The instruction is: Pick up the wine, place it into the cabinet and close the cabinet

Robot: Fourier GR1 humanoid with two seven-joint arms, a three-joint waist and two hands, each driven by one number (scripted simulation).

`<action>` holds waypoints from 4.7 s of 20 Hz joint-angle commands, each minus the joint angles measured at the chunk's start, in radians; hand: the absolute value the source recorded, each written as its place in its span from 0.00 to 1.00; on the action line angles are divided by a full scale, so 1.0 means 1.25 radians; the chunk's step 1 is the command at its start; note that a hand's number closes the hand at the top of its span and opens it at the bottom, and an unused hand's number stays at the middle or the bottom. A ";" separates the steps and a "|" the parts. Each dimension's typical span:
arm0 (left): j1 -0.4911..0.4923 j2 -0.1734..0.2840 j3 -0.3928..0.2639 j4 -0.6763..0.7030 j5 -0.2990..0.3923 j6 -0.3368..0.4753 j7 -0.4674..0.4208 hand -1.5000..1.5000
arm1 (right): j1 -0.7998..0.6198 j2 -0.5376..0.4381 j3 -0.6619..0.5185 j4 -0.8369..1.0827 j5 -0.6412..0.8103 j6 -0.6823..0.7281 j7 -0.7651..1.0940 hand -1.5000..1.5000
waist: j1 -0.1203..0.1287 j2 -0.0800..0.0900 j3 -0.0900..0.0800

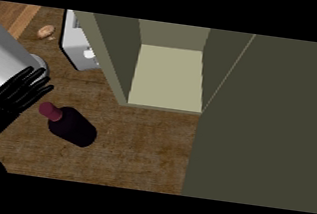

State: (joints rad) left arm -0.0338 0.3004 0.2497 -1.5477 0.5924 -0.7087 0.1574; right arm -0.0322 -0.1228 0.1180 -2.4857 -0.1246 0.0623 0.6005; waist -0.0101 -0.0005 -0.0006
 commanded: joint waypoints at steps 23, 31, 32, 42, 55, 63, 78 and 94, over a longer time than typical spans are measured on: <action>-0.117 -0.020 -0.001 0.424 -0.312 -0.109 -0.374 0.00 | 0.034 0.009 -0.058 -0.107 -0.082 0.039 0.030 0.00 | -0.002 0.001 0.000; -0.139 -0.017 -0.023 0.468 -0.332 -0.112 -0.396 0.00 | 0.006 -0.001 -0.086 -0.132 -0.098 0.035 0.087 0.00 | 0.001 0.000 0.000; -0.127 -0.059 -0.059 0.465 -0.401 -0.058 -0.452 0.00 | 0.004 0.021 -0.060 -0.102 -0.076 0.028 0.064 0.00 | 0.001 0.000 0.000; -0.133 -0.060 -0.093 0.568 -0.453 -0.040 -0.558 0.00 | 0.024 0.024 -0.053 -0.122 -0.069 0.032 0.054 0.00 | -0.001 0.000 0.000; -0.190 -0.020 -0.091 0.654 -0.399 -0.112 -0.565 0.00 | -0.015 0.032 -0.055 -0.075 -0.042 0.032 0.047 0.00 | 0.002 0.000 0.000; -0.183 -0.060 -0.171 0.663 -0.450 -0.132 -0.648 1.00 | -0.049 0.044 -0.048 -0.050 -0.025 0.015 0.071 0.00 | 0.001 0.001 -0.001; -0.048 -0.109 -0.027 0.502 -0.392 0.333 -0.721 1.00 | -0.015 0.041 -0.079 -0.048 -0.065 0.045 0.044 0.00 | 0.011 -0.002 0.001; 0.067 -0.184 -0.130 -0.052 -0.292 0.379 -0.380 1.00 | -0.024 0.059 -0.034 -0.069 -0.021 0.032 0.067 0.00 | 0.009 -0.002 0.001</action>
State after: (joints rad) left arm 0.0470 0.0856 0.1246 -1.4900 0.1995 -0.2476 -0.4483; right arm -0.0873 -0.0569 0.0739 -2.4788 -0.0972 0.1093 0.6537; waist 0.0040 -0.0043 0.0009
